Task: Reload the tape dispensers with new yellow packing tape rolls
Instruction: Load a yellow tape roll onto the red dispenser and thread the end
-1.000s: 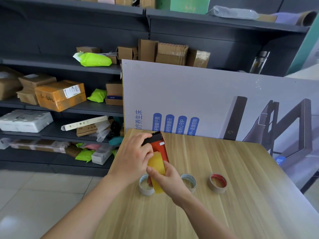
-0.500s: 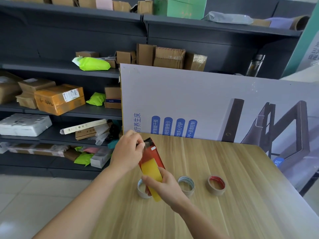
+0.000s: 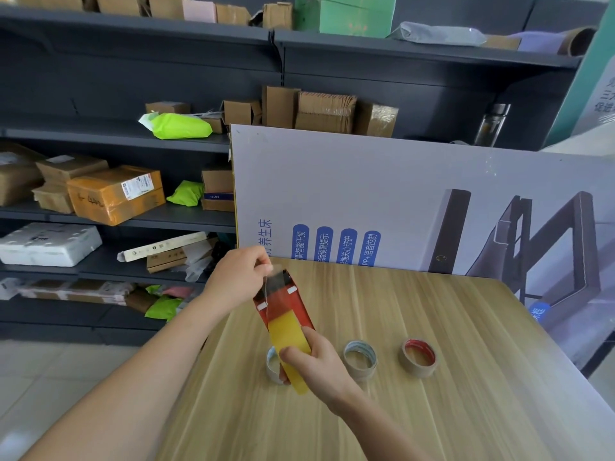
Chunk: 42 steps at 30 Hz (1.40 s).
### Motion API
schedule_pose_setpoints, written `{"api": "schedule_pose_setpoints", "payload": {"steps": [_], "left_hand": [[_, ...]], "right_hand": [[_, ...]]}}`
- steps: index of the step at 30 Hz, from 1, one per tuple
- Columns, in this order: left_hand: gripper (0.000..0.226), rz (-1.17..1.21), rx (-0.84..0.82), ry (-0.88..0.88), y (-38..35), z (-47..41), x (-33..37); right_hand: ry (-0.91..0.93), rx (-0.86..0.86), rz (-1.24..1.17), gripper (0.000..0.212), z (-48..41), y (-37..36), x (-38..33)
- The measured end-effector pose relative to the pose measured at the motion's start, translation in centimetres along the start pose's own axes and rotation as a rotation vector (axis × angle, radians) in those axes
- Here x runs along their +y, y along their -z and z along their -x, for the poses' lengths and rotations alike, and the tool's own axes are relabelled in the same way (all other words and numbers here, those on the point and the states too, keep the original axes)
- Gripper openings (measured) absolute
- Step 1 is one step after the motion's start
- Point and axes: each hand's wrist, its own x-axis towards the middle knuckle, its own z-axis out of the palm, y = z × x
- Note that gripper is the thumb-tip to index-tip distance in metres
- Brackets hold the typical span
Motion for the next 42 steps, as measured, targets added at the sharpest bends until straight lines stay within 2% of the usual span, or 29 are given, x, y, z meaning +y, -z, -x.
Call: {"api": "schedule_pose_setpoints", "payload": {"steps": [8, 14, 18, 21, 24, 26, 30, 34, 39, 42], "left_hand": [[0.016, 0.043, -0.02, 0.034, 0.1, -0.8, -0.7], [0.015, 0.155, 0.009, 0.155, 0.7, -1.8, -1.0], [0.017, 0.313, -0.055, 0.221, 1.4, -2.1, -0.5], [0.017, 0.466, -0.133, 0.235, 2.1, -2.1, 0.1], [0.017, 0.514, -0.264, 0.185, 2.6, -2.1, 0.9], [0.017, 0.516, -0.296, 0.185, 2.7, -2.2, 1.2], [0.018, 0.482, -0.183, 0.256, 3.3, -3.0, 0.8], [0.017, 0.345, -0.043, 0.222, 4.2, -4.3, 0.0], [0.016, 0.163, 0.013, 0.158, 4.5, -4.7, -0.7], [0.013, 0.039, 0.16, 0.149, 5.2, -5.1, -1.2]], "right_hand": [[0.012, -0.02, -0.023, 0.038, 0.1, 0.1, -0.1], [0.092, -0.014, -0.01, 0.043, -0.2, 0.1, -0.3], [0.021, -0.031, -0.002, 0.027, -0.5, 0.6, -0.2], [-0.061, -0.05, -0.023, 0.037, -0.8, 1.1, -0.3], [-0.158, 0.017, -0.101, 0.063, -1.5, 1.2, -0.4], [-0.212, 0.087, -0.018, 0.07, -1.7, 1.3, -0.4], [-0.165, 0.122, -0.048, 0.059, -1.6, 1.3, -0.1], [-0.105, -0.006, -0.135, 0.064, -1.1, 0.8, -0.6], [-0.073, -0.046, -0.168, 0.045, -0.7, 0.1, -0.6], [-0.058, -0.042, -0.142, 0.033, -0.5, 0.2, -0.7]]}}
